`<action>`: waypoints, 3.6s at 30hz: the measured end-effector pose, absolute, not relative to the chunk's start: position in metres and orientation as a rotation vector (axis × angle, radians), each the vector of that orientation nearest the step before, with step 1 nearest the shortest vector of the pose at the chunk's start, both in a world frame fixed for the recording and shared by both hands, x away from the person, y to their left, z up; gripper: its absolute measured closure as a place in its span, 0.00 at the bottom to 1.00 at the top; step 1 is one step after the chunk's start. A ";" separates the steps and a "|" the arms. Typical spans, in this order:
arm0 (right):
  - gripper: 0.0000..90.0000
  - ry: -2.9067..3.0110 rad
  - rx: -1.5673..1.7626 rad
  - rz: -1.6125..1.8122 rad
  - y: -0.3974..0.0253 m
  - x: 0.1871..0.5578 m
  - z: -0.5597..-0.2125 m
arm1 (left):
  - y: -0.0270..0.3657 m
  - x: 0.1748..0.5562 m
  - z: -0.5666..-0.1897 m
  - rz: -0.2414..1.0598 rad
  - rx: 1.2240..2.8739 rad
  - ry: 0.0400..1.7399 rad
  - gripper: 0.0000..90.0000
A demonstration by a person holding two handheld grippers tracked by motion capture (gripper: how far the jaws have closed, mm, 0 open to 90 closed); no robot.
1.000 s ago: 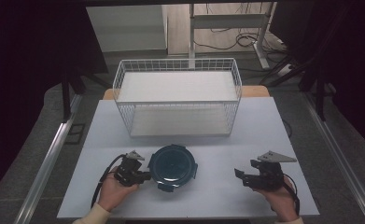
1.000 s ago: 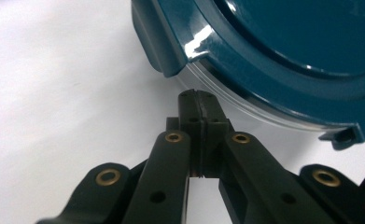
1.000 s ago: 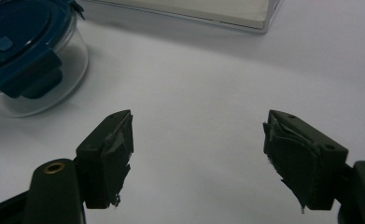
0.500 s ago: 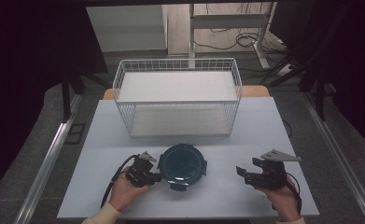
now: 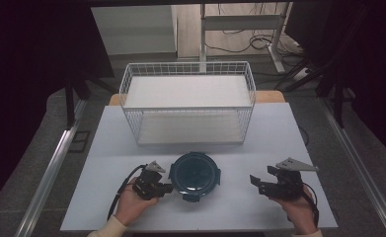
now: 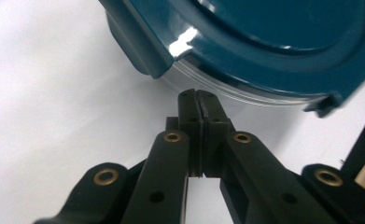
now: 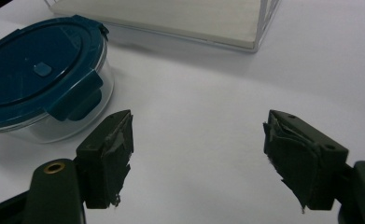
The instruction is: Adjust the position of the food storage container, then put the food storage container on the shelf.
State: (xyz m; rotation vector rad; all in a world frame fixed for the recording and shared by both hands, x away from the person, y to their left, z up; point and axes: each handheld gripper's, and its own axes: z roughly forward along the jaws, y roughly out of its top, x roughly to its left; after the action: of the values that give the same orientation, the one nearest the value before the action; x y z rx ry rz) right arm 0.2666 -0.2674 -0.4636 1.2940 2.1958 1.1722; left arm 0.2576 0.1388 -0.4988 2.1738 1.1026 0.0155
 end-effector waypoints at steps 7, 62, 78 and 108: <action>0.27 2.189 1.281 1.186 -0.268 0.266 -0.464 | 0.169 0.252 -0.480 0.114 2.038 1.139 0.81; 0.16 2.302 1.458 1.487 -0.208 0.281 -0.481 | 0.180 0.280 -0.478 -0.112 1.806 1.199 0.19; 0.13 2.329 1.666 1.464 -0.164 0.302 -0.492 | 0.169 0.306 -0.499 -0.283 1.793 1.252 0.19; 0.22 2.334 1.871 1.497 -0.152 0.298 -0.512 | 0.150 0.315 -0.526 -0.550 1.727 1.272 0.29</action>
State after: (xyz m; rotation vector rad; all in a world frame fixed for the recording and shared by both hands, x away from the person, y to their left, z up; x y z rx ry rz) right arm 0.2982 -0.1516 -0.5115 1.8708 2.3341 1.4974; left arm 0.3153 0.1503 -0.5265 1.7268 1.2719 -0.5499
